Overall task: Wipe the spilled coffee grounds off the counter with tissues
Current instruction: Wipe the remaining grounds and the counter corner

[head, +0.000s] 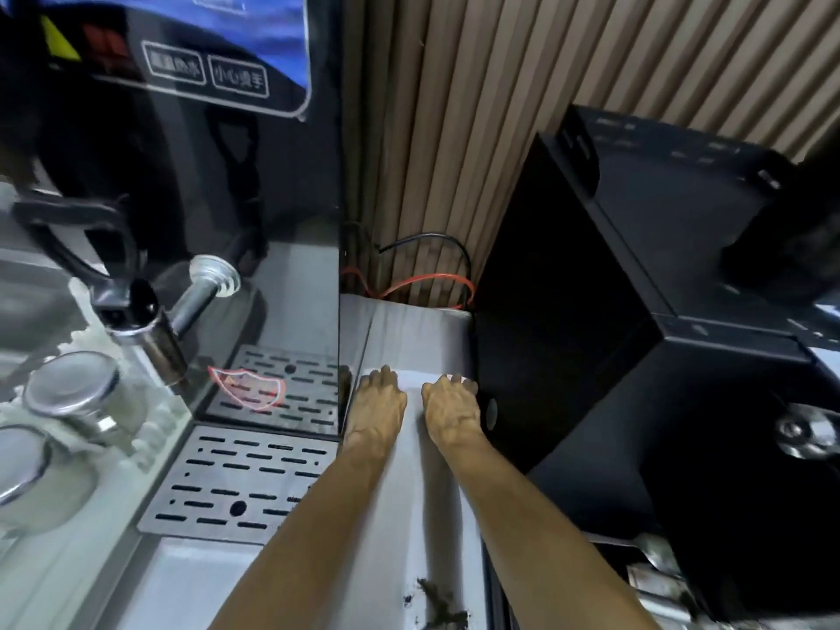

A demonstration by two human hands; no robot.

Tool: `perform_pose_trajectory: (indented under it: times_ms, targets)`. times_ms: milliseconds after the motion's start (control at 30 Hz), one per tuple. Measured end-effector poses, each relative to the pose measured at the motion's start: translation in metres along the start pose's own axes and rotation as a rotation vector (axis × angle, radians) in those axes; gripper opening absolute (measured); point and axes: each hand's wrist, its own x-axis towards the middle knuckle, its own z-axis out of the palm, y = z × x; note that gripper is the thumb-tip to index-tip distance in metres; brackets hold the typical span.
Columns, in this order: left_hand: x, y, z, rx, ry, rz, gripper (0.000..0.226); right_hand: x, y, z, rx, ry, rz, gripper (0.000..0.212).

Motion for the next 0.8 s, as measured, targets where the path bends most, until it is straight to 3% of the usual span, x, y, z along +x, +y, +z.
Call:
perform_pose_trajectory:
  times_ms: [400, 800]
  targets:
    - [-0.128, 0.020, -0.008, 0.052, -0.121, 0.076, 0.057, -0.122, -0.016, 0.011, -0.030, -0.091, -0.125, 0.039]
    - [-0.216, 0.018, 0.001, -0.073, -0.100, 0.206, 0.061, -0.216, -0.006, 0.036, -0.063, 0.024, -0.261, 0.024]
